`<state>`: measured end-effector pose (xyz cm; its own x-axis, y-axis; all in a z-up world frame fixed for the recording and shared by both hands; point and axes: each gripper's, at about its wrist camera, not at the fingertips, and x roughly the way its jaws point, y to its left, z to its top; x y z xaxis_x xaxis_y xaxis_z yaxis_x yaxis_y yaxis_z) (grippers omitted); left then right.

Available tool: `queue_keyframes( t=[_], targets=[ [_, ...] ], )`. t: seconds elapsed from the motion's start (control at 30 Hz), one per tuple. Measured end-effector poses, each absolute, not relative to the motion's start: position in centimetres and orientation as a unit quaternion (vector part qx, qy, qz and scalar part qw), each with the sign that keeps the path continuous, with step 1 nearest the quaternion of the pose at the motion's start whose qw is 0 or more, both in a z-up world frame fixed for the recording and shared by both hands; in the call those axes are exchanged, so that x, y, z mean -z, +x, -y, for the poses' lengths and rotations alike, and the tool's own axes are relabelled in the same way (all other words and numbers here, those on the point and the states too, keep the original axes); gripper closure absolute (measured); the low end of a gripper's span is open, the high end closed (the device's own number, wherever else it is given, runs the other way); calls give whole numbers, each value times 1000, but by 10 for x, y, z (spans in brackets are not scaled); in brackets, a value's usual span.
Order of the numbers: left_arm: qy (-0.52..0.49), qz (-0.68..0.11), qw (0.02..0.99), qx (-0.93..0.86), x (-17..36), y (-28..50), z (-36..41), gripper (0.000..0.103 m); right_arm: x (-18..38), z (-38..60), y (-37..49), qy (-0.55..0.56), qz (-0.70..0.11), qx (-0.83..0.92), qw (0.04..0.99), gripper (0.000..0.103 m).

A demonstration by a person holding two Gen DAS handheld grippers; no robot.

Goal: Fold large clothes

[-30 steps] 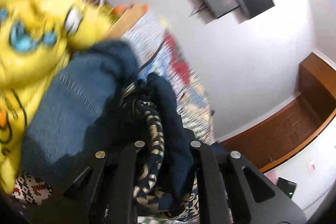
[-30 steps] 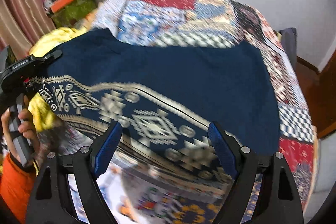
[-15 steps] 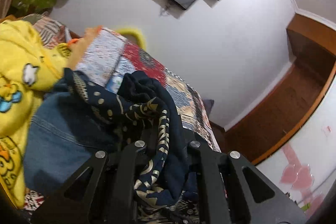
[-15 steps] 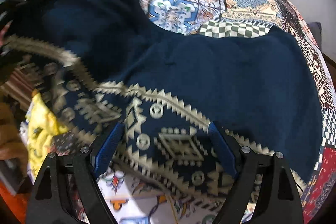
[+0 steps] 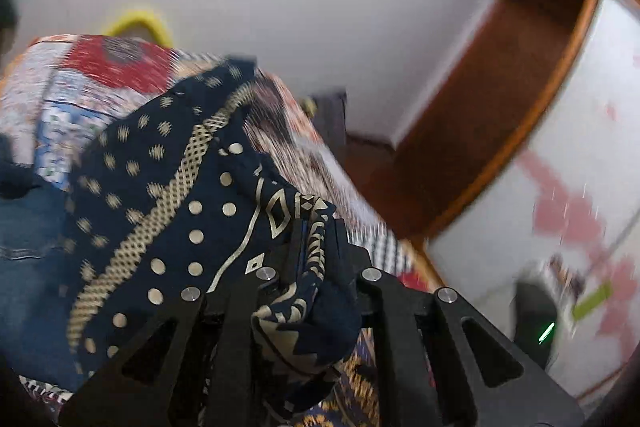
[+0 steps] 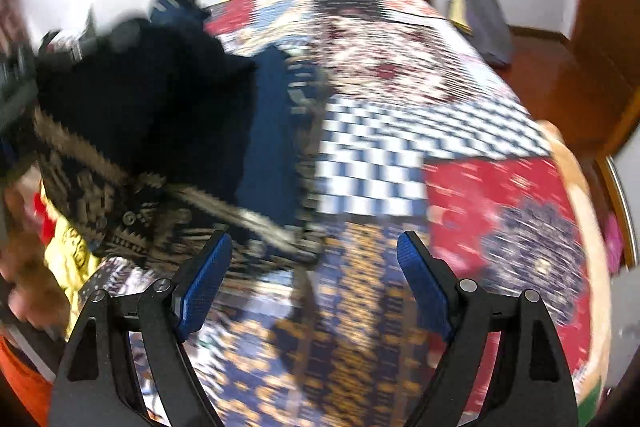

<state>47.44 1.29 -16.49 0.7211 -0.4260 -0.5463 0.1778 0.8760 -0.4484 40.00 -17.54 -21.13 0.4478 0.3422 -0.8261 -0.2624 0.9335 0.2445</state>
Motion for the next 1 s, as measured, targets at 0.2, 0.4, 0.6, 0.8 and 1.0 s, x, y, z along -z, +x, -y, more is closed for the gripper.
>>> queue_keyframes(
  t=[0.2,0.4,0.6,0.8,1.0],
  targets=[
    [-186,-426,859,216,225,465,22,93,207,209,399,39,-487,-144,861,21],
    [-127,-459,847,236,243,467,40,93,206,222,395,47,-490,-132,861,21],
    [-137,-468,846,217,240,461,17,74,188,229,385,40,-481,-137,865,21],
    [-65,-445,862,234,199,416,16,47,162,219,381,35,-451,-160,877,21],
    [21,-383,908,168,156,388,-21,36,148,181,389,27,-432,-204,878,21]
  ],
)
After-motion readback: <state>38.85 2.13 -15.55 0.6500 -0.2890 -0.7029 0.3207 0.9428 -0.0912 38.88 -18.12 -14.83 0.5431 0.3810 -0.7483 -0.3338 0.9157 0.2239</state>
